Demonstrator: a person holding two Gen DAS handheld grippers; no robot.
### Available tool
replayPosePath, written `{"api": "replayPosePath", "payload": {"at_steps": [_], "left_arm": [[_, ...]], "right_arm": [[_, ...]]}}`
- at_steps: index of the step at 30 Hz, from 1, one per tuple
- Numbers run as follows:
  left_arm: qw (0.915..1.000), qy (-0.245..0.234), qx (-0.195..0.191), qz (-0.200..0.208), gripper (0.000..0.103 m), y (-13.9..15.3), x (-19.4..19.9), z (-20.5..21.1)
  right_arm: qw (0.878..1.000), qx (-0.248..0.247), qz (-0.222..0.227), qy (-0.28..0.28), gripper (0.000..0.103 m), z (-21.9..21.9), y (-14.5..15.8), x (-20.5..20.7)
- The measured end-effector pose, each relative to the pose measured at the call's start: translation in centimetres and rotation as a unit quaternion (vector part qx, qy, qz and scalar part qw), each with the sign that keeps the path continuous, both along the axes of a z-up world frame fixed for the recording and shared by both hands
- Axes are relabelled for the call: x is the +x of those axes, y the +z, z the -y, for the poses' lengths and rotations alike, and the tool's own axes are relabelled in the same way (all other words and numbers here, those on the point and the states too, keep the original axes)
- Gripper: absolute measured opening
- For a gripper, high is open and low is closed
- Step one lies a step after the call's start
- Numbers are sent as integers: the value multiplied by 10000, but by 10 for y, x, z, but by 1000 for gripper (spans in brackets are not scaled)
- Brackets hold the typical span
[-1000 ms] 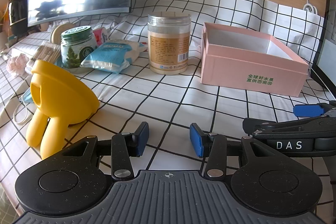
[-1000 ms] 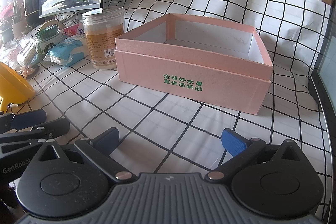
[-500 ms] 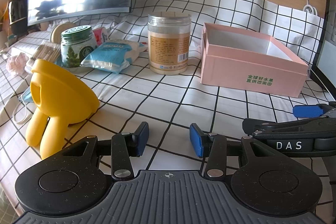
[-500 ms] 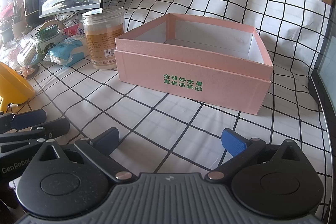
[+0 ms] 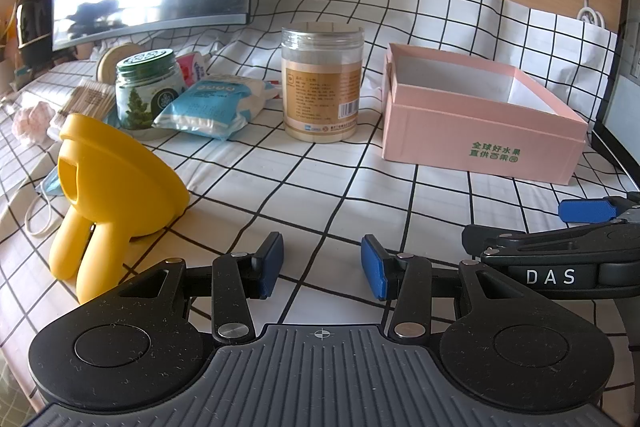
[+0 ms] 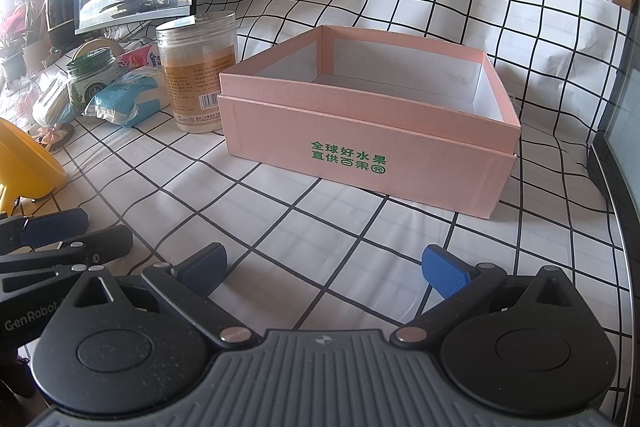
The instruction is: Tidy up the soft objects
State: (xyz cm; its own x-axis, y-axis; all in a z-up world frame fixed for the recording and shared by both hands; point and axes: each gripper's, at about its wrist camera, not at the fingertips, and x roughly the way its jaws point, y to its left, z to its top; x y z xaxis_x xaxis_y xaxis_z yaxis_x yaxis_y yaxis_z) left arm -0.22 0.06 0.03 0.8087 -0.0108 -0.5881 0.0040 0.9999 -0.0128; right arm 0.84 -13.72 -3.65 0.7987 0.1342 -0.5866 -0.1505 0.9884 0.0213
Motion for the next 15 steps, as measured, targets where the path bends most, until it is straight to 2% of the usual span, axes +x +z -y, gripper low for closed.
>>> {"api": "replayPosePath", "payload": {"at_steps": [15], "left_arm": [[10000,0,6,-1,47,1,0,-1]], "right_arm": [[10000,0,0,0,103,0,0,0]]}}
